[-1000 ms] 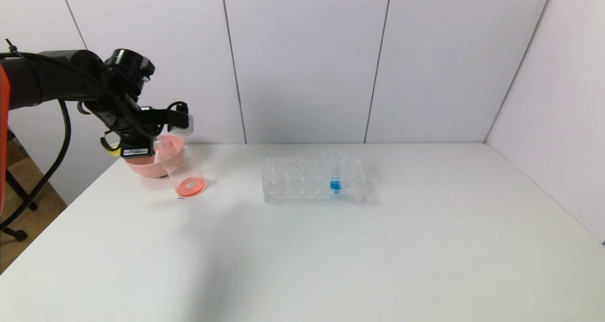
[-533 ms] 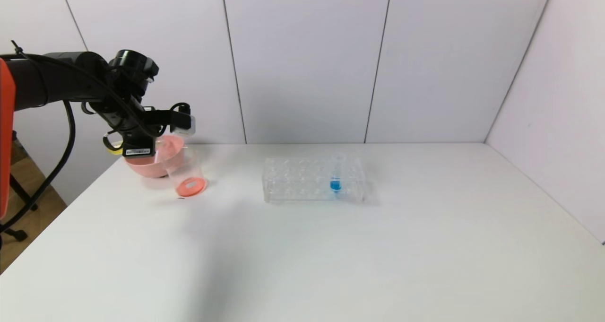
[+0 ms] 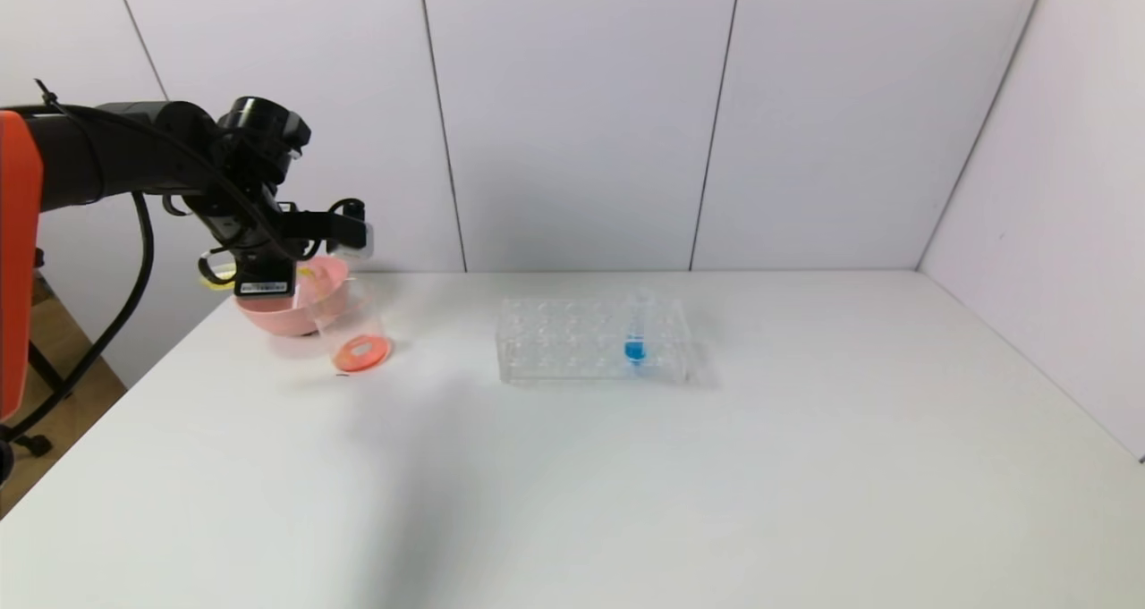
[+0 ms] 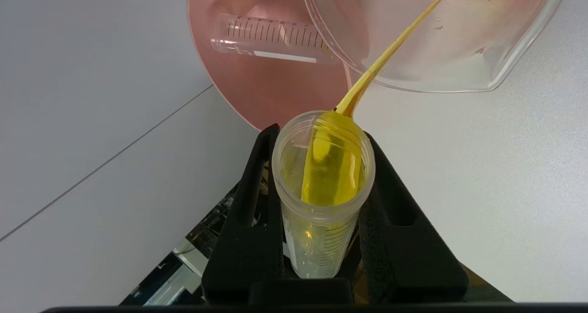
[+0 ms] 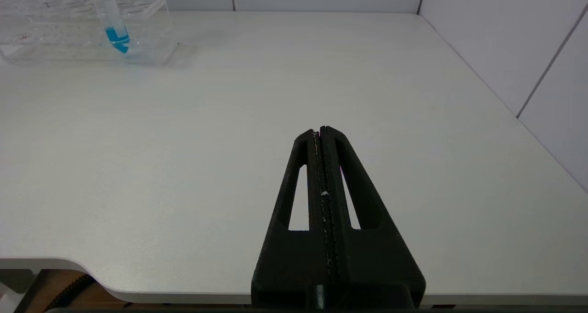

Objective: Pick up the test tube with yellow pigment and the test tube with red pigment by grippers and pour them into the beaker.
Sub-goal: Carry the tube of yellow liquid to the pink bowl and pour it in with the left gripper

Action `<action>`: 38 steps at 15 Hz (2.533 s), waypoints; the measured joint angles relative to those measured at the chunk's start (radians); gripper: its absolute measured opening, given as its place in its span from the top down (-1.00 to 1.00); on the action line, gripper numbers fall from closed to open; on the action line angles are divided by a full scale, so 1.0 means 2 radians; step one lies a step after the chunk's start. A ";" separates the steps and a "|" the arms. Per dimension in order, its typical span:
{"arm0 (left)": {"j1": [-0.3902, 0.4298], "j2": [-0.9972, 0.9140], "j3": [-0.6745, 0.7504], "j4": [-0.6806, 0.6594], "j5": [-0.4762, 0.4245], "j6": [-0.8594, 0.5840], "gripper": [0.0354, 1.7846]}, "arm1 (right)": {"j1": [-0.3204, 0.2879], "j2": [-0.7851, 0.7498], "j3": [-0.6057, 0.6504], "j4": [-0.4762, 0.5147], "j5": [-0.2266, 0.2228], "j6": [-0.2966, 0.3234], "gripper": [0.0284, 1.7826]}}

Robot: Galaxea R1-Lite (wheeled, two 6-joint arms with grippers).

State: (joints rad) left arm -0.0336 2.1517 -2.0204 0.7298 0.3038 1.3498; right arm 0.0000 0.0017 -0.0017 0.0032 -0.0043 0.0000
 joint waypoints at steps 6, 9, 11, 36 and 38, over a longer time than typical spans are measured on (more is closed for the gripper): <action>-0.004 0.001 0.000 0.000 0.019 0.001 0.50 | 0.000 0.000 0.000 0.000 0.000 0.000 0.91; -0.005 0.001 0.000 0.000 0.024 0.001 0.50 | 0.000 0.000 0.000 0.000 0.000 0.000 0.91; -0.005 0.001 0.000 0.000 0.025 0.002 0.50 | 0.000 0.000 0.000 0.000 0.000 0.000 0.91; -0.016 0.002 0.000 0.001 0.061 0.004 0.50 | 0.000 0.000 0.000 0.000 0.000 0.000 0.91; -0.019 0.002 0.001 0.001 0.069 0.006 0.50 | 0.000 0.000 0.000 0.000 0.000 0.000 0.91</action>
State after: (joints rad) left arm -0.0706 2.1566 -2.0191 0.7326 0.4419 1.3609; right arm 0.0000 0.0019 -0.0017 0.0032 -0.0038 0.0000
